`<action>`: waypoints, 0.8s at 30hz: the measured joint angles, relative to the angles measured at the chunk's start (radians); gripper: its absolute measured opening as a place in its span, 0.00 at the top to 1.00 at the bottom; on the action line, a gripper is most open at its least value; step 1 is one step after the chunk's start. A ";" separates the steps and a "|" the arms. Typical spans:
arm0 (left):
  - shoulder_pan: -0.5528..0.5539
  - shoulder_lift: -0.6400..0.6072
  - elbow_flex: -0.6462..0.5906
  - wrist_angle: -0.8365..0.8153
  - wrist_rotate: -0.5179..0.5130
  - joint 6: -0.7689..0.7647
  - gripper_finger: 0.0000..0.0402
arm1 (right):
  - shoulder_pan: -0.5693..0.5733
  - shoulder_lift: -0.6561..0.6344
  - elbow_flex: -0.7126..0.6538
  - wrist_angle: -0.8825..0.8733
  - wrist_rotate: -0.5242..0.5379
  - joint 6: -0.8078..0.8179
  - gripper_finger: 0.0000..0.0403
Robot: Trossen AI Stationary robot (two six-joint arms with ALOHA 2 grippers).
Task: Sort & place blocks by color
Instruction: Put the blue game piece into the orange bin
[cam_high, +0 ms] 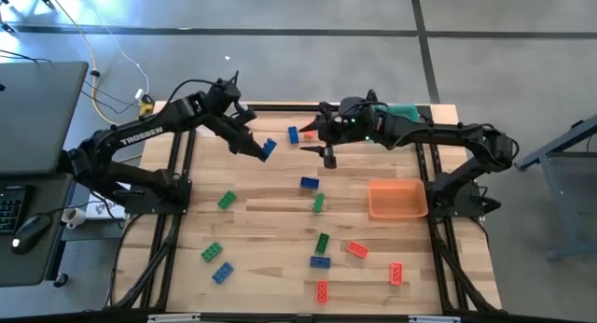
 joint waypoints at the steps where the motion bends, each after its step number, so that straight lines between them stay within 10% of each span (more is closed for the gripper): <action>1: 0.007 0.006 0.000 -0.014 0.018 0.017 0.73 | 0.006 0.000 0.000 0.019 0.014 -0.016 0.44; 24: -0.004 0.177 0.000 -0.036 0.349 0.189 0.71 | 0.035 0.000 0.090 0.126 -0.175 0.173 0.44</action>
